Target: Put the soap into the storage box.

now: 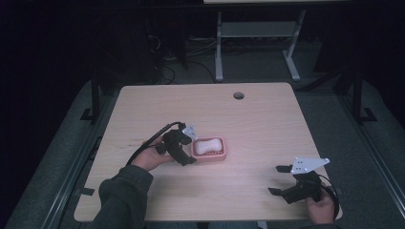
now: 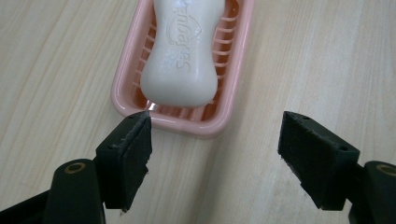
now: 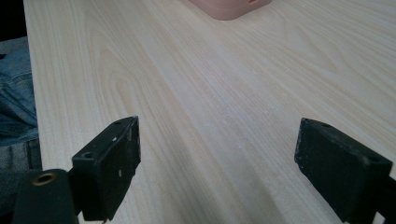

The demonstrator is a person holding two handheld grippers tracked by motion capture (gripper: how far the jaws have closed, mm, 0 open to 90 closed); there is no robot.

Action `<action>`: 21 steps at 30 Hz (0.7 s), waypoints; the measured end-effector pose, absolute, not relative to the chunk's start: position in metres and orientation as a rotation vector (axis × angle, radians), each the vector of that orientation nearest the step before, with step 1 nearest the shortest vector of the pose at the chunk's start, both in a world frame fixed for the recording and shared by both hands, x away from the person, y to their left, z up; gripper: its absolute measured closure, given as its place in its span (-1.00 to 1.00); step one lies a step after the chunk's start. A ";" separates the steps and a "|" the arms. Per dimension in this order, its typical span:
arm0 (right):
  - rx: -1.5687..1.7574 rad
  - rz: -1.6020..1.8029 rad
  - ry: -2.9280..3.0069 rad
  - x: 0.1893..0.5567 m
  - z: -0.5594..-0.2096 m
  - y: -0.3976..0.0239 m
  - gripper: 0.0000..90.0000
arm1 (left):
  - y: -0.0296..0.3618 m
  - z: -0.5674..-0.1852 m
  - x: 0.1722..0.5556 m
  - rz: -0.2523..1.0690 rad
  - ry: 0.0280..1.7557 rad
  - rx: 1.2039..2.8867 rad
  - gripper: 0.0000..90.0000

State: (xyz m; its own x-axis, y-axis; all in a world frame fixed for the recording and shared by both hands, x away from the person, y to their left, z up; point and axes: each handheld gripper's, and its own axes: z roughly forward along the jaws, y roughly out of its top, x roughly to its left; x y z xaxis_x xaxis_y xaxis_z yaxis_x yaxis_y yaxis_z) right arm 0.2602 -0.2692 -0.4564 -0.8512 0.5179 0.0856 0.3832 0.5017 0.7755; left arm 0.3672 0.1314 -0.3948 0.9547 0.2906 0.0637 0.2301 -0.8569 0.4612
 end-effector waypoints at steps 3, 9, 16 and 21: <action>0.783 1.272 2.582 0.260 -0.456 -0.269 -0.69 | 0.135 -0.393 0.364 0.191 0.375 2.635 -0.43; 0.788 1.272 2.581 0.261 -0.457 -0.269 -0.69 | 0.144 -0.389 0.359 0.198 0.379 2.616 -0.43; 0.795 1.269 2.579 0.261 -0.457 -0.270 -0.69 | 0.152 -0.389 0.353 0.196 0.399 2.622 -0.45; 0.803 1.265 2.579 0.261 -0.457 -0.270 -0.69 | 0.158 -0.389 0.348 0.209 0.396 2.621 -0.46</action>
State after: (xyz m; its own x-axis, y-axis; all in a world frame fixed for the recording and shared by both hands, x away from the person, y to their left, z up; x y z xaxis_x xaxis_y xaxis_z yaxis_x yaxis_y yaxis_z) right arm 0.2610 -0.2701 -0.4572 -0.8435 0.5294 0.0904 0.3955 0.4985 0.7714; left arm 0.3482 0.1579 -0.3892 0.9464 0.3136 0.0771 0.2405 -0.8437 0.4799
